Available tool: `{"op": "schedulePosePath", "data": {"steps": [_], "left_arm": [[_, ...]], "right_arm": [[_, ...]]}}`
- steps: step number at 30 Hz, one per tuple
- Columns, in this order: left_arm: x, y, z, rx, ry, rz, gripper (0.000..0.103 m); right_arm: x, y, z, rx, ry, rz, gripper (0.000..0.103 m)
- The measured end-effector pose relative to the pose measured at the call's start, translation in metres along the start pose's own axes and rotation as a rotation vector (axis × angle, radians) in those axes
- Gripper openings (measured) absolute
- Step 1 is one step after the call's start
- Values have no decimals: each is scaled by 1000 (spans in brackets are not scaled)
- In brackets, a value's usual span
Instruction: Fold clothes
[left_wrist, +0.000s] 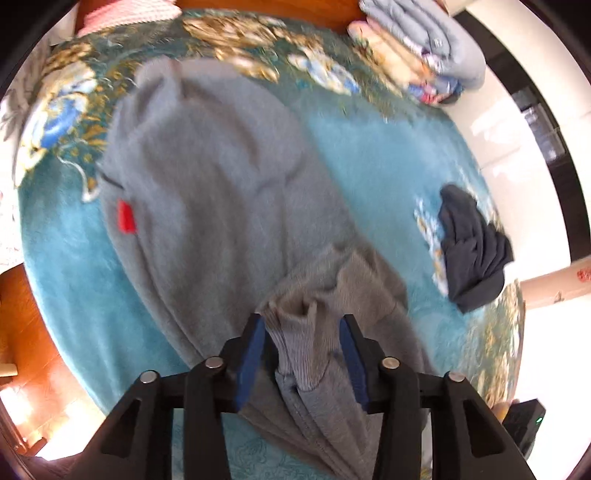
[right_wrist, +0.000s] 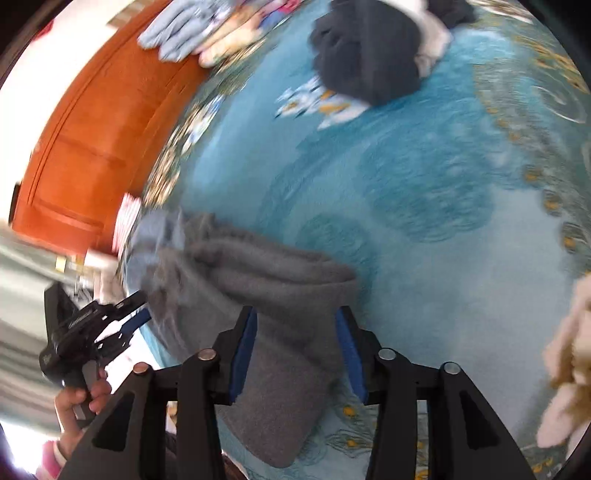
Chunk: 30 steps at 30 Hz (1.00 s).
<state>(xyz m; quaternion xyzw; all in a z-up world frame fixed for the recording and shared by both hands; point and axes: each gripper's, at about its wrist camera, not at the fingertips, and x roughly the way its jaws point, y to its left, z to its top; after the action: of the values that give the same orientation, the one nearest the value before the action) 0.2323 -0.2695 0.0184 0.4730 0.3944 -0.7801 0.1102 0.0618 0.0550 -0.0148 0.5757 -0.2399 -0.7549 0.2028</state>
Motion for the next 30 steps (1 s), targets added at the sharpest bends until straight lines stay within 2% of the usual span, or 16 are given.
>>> {"op": "schedulePosePath", "data": {"steps": [1, 4, 7, 10, 15, 19, 20, 21, 22, 25, 28, 30], "left_arm": [[-3, 4, 2, -22, -11, -10, 47], [-8, 14, 9, -83, -32, -37, 48], [-9, 21, 15, -132, -42, -60, 48], [-9, 23, 17, -158, -41, -83, 48], [-12, 19, 27, -150, -45, -102, 48], [-23, 22, 41, -142, -59, -88, 48], [-27, 24, 46, -147, -66, -88, 48], [-32, 27, 52, -155, -77, -91, 48], [-39, 30, 60, -167, -89, -95, 48], [-56, 41, 77, -211, -123, -101, 55], [-67, 51, 92, -260, -147, -111, 56], [-66, 55, 97, -282, -138, -101, 57]], "right_arm": [[0, -5, 0, 20, 8, 3, 55], [11, -25, -5, 113, 72, 46, 56], [25, -42, -15, 211, 88, 133, 56], [26, -51, -14, 251, 56, 194, 55], [33, -50, -7, 283, 43, 231, 37], [42, -42, -1, 290, 49, 239, 36], [42, -39, 1, 273, 46, 218, 33], [41, -35, 2, 256, 44, 197, 17], [38, -31, 4, 249, 38, 190, 13], [19, -30, 7, 269, -17, 206, 9], [-4, -34, 10, 310, -73, 231, 9], [-18, -40, 12, 312, -91, 216, 9]]}}
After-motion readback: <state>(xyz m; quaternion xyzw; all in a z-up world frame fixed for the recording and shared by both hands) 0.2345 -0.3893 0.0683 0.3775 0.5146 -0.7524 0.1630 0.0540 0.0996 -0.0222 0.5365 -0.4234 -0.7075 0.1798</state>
